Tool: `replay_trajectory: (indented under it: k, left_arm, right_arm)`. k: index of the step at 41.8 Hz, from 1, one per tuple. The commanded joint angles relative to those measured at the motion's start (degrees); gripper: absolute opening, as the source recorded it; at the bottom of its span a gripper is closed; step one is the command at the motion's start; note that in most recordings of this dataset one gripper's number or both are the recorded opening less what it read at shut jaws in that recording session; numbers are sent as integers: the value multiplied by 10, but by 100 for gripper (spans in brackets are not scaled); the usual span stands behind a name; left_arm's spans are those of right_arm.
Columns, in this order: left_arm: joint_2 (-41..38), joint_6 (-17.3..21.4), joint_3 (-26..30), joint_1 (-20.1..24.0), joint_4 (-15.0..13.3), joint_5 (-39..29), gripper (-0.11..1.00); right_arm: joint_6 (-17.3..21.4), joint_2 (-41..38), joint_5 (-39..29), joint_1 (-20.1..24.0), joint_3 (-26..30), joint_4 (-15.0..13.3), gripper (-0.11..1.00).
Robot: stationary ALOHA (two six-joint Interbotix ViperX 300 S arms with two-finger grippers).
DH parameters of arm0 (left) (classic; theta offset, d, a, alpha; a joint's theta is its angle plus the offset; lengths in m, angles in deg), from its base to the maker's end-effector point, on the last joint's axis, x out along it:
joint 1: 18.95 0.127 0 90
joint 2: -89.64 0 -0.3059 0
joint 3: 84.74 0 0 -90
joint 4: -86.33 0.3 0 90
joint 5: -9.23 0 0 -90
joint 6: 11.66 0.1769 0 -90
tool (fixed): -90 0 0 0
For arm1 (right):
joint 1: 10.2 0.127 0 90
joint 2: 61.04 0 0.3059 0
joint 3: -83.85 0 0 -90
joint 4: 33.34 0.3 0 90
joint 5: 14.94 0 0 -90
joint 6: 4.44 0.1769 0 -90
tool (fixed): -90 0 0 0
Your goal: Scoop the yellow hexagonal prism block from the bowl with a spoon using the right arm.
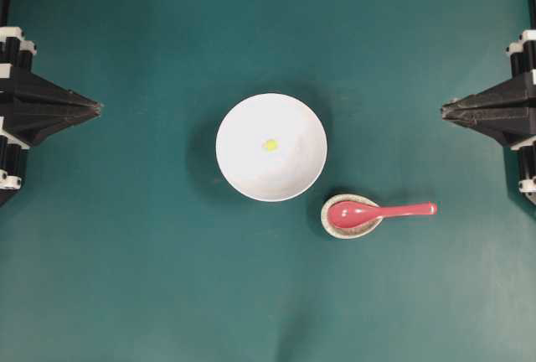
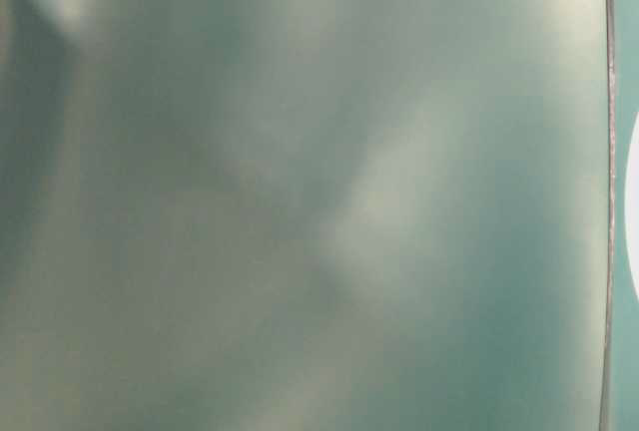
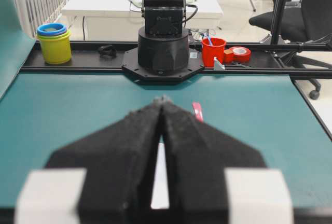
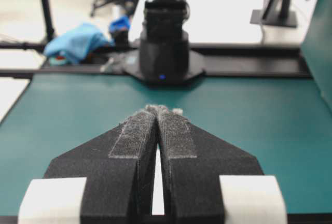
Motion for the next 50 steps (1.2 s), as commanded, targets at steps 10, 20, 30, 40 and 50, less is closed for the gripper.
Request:
replay_trajectory:
  k: [10, 20, 30, 40, 50]
  left_arm:
    - [-4, -7, 11, 0, 3, -11, 0]
    - [-4, -7, 11, 0, 3, -8, 0]
    - [-2, -6, 11, 0, 4, -10, 0]
    - [1, -4, 11, 0, 5, -33, 0]
    - [13, -5, 15, 0, 5, -49, 0]
  right_arm:
    - [4, -8, -4, -4, 10, 1, 0]
    - [14, -20, -4, -4, 7, 2, 0]
    - [16, -49, 12, -4, 2, 5, 31]
    - [27, -108, 33, 7, -6, 7, 48]
    - [27, -187, 106, 32, -17, 7, 47]
